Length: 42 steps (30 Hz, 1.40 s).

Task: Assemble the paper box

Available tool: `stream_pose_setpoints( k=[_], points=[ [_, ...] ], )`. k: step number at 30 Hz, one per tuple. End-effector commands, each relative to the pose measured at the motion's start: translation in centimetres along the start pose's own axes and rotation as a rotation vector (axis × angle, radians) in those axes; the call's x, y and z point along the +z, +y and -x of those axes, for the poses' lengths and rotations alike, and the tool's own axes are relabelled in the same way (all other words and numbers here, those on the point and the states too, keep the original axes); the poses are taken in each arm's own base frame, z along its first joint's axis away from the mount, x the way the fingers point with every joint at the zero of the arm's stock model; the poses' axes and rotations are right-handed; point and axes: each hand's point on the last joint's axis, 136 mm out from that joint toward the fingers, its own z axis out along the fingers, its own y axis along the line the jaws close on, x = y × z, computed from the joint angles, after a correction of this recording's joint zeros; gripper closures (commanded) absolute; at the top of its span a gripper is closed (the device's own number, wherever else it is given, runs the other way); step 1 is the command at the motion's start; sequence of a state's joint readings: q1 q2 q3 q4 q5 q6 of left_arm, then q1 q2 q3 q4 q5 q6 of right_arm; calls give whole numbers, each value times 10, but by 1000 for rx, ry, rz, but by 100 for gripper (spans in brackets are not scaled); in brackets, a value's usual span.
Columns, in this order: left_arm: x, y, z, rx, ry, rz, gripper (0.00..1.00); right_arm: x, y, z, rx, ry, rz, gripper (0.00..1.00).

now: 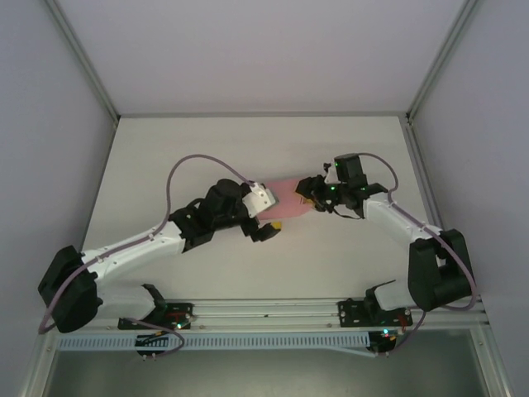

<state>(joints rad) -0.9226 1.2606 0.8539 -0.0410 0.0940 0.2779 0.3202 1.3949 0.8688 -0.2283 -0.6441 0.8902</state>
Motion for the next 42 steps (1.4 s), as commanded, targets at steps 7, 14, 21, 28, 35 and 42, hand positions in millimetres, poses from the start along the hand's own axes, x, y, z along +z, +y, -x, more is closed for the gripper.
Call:
stream_pose_setpoints(
  k=[7,14,21,28,35,42],
  points=[
    [6,0,-19,328,184,101,0,-18,16,-36,296,277,77,63],
    [14,3,-33,340,246,128,0,-30,20,-50,341,338,53,63],
    [14,16,-28,350,235,209,16,-33,11,-62,354,379,19,62],
    [11,20,-20,347,198,237,42,-34,10,-63,353,366,24,52],
    [7,19,-12,334,145,225,54,-36,11,-41,253,221,19,31],
    [13,-9,-55,238,291,-49,54,-97,34,49,-200,-377,-110,0]
  ],
)
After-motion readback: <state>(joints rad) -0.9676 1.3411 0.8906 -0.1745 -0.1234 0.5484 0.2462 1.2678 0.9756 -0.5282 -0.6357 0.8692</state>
